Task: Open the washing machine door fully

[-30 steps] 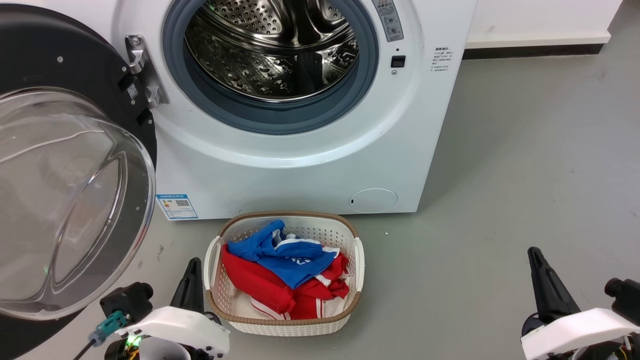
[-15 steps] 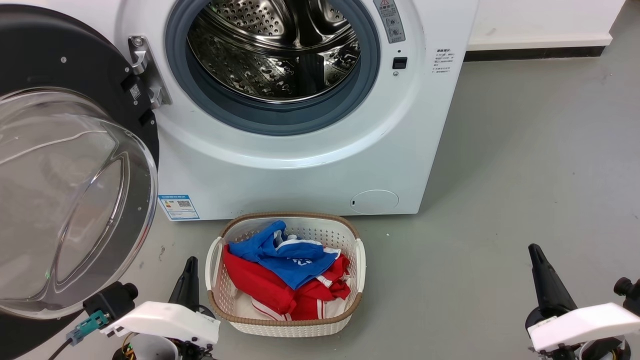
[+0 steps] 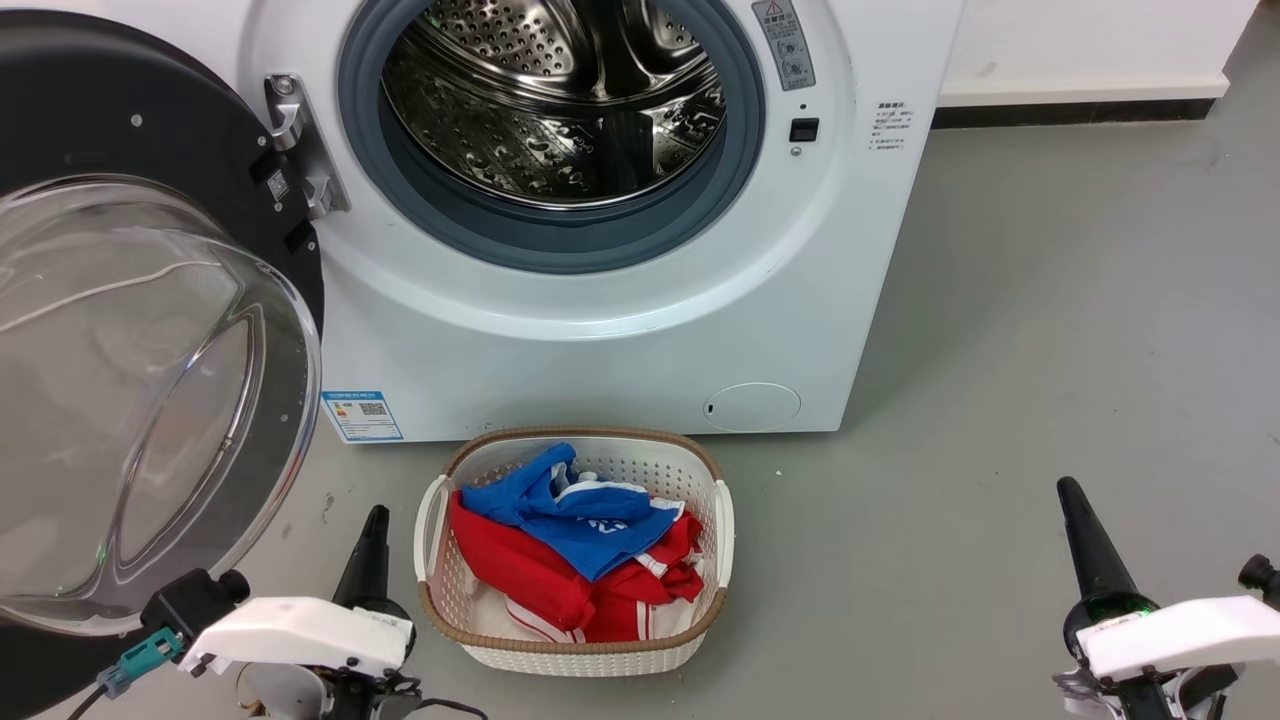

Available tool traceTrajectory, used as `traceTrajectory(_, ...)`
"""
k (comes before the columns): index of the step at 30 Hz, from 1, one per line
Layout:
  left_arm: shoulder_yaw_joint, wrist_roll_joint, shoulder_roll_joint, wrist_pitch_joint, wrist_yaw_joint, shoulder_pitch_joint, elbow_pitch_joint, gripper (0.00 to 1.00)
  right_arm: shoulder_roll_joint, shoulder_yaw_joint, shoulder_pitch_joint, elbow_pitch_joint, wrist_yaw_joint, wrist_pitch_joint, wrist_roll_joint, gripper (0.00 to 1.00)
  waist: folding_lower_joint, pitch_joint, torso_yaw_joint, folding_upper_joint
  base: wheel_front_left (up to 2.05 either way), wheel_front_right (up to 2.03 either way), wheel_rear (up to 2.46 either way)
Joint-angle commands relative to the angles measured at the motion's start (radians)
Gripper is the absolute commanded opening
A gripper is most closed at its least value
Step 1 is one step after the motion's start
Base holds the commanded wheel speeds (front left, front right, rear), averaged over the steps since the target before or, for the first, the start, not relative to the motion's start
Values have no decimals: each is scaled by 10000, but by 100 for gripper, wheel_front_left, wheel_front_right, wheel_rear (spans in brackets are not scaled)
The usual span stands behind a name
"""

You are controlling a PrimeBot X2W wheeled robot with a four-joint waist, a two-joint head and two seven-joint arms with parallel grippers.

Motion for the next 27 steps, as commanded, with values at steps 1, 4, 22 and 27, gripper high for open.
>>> traceTrajectory(1,123,-236,-30,54,-83,-233,-74,0,-4,-30,-257,-24,2,32,317,0,-1,-4,4,0,0,0,0)
traceTrajectory(4,223,-520,-74,142,-158,-239,-64,0,5,-45,-310,33,2,72,657,0,-1,-13,12,0,0,0,0)
traceTrajectory(22,776,-2071,-326,628,-579,-285,-10,0,53,-129,-528,376,3,292,2520,0,-1,-65,64,0,0,0,0)
traceTrajectory(27,910,-2454,-394,748,-681,-296,3,0,66,-151,-598,458,3,357,2983,0,-1,-80,78,0,0,0,0)
